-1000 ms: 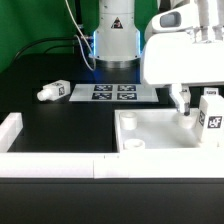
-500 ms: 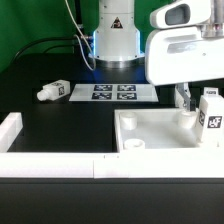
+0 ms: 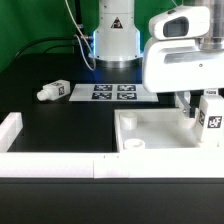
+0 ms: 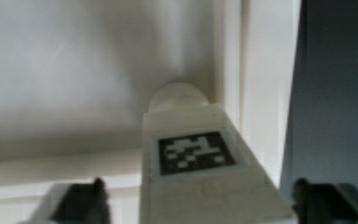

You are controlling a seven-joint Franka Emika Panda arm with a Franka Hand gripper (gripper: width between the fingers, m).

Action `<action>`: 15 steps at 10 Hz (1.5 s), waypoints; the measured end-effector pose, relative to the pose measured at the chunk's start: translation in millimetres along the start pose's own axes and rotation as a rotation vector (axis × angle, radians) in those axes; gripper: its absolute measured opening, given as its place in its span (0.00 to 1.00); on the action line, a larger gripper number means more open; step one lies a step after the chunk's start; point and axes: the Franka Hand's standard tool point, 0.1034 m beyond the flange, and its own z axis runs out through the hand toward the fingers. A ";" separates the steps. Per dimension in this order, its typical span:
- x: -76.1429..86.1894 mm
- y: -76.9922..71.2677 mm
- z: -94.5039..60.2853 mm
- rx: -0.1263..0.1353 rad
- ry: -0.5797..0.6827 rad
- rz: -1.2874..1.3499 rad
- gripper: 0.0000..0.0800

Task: Assemble one leg

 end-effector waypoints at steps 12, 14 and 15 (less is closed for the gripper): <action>1.5 -7.9 2.5 0.066 0.009 1.380 0.36; 2.1 -6.1 2.7 0.063 0.018 1.244 0.46; 3.5 -3.4 2.2 0.055 0.032 1.025 0.69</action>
Offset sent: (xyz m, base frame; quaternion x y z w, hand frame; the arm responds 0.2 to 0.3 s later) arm 0.0000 0.0000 0.0000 0.0000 0.0000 0.1938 0.9810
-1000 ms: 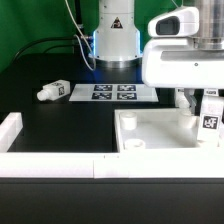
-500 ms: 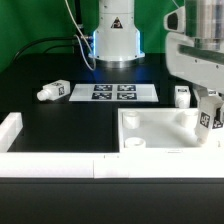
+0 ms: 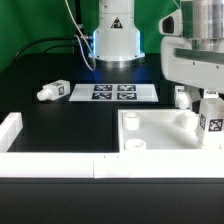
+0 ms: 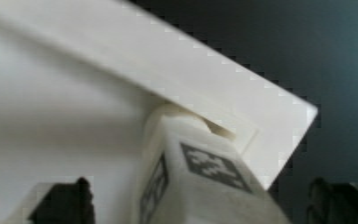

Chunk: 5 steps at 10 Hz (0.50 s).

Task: Assemble one leg

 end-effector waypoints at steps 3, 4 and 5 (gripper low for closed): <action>-1.2 -1.6 -1.4 -0.014 0.008 -0.418 0.81; -0.1 -1.5 -1.6 -0.015 0.008 -0.473 0.81; 0.2 -1.3 -1.5 -0.016 0.008 -0.557 0.81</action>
Offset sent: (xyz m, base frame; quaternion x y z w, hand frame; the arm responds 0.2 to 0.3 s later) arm 0.0000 0.0000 0.0000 0.0000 0.0000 -0.1938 0.9810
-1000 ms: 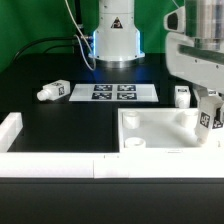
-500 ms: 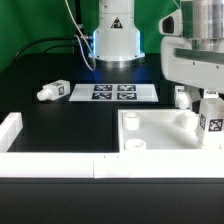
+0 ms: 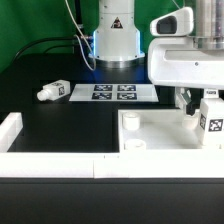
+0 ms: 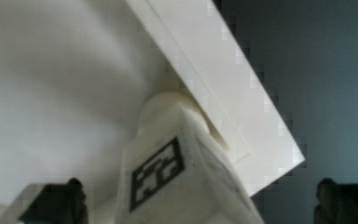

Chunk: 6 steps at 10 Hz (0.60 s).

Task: Assemble one leg

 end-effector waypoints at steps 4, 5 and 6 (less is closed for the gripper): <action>2.2 -1.0 0.6 -0.029 0.020 -0.475 0.81; 2.8 -0.2 0.5 -0.031 0.020 -0.473 0.70; 2.5 -0.6 0.6 -0.028 0.021 -0.394 0.50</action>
Offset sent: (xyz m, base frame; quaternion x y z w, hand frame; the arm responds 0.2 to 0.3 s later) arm 0.0000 0.0000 0.0000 0.0000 0.0000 0.0650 0.9979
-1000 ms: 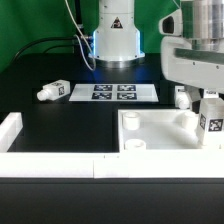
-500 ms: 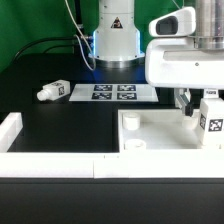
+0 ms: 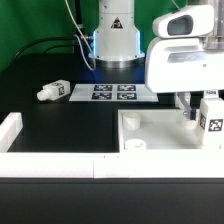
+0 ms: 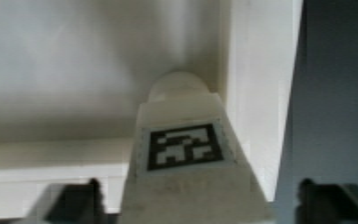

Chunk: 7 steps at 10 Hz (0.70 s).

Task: Assemble one leg

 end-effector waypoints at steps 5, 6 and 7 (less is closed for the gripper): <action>-0.1 2.5 0.8 -0.012 0.006 0.498 0.36; -0.2 3.0 0.7 -0.008 -0.007 0.704 0.36; -0.4 4.9 0.8 0.015 -0.027 0.930 0.36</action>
Offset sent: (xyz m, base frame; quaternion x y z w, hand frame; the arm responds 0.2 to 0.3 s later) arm 0.0011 -0.0065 0.0007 -0.0379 0.0419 0.2865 0.9564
